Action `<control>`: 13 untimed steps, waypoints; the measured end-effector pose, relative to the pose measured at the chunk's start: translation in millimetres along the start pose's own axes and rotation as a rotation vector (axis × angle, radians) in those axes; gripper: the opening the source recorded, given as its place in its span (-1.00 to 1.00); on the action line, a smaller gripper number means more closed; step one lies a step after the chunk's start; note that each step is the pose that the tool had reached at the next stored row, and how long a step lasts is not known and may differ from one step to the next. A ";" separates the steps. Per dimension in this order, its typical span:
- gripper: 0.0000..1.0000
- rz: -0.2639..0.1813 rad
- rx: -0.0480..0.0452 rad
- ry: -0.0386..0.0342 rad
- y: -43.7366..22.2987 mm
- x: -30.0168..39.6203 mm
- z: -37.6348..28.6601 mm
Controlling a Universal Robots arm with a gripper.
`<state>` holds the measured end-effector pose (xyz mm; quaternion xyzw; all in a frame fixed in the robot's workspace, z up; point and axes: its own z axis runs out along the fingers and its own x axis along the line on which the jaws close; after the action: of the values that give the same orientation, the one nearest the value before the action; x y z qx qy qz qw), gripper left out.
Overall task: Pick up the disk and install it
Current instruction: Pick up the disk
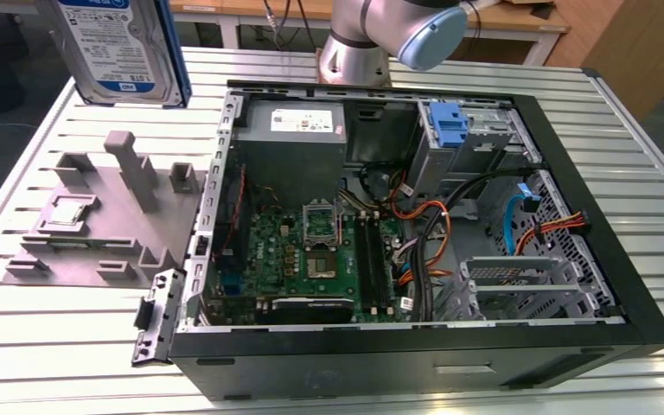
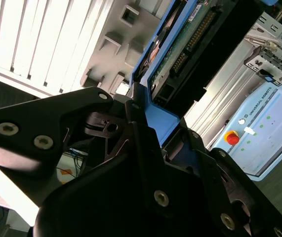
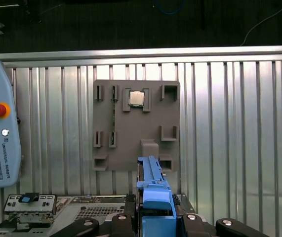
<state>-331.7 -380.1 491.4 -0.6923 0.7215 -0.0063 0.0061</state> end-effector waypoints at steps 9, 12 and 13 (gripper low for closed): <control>-0.27 0.000 0.0000 0.0000 -6.9 -0.3 0.1; -0.27 0.000 0.0000 0.0000 -7.2 -0.3 0.1; -0.27 0.000 0.0000 0.0000 -7.2 -0.3 0.1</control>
<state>-324.5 -380.1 491.4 -0.6923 0.7216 -0.0063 0.0062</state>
